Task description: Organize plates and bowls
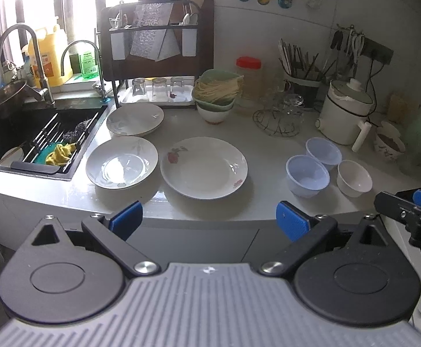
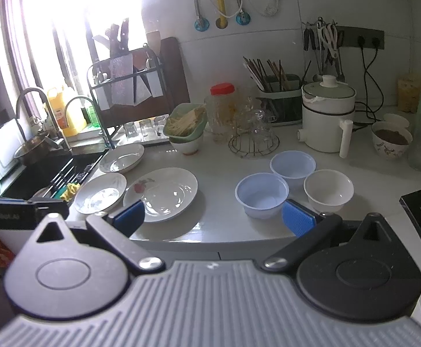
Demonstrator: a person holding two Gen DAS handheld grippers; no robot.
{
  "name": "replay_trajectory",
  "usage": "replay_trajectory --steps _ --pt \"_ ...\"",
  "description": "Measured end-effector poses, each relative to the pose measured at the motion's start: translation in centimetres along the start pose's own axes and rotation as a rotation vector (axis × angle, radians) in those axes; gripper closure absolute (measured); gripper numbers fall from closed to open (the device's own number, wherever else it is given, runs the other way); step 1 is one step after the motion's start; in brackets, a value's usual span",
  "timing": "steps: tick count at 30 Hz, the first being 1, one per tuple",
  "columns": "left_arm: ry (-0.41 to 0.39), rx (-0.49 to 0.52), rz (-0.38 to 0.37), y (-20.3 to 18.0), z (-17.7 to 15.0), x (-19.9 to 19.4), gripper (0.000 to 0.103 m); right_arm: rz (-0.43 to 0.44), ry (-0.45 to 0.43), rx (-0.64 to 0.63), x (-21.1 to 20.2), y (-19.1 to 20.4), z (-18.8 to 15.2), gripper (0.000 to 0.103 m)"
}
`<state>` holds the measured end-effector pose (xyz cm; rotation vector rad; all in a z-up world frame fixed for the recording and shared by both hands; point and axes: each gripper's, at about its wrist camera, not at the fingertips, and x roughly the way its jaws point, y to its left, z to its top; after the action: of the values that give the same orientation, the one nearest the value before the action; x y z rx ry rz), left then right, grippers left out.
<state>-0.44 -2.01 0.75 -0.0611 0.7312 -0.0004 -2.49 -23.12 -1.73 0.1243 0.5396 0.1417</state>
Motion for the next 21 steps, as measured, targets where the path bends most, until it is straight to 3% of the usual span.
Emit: replay_trajectory --steps 21 --pt "0.014 -0.01 0.005 -0.03 0.2 0.81 0.002 0.032 0.022 0.029 0.91 -0.64 -0.24 0.0"
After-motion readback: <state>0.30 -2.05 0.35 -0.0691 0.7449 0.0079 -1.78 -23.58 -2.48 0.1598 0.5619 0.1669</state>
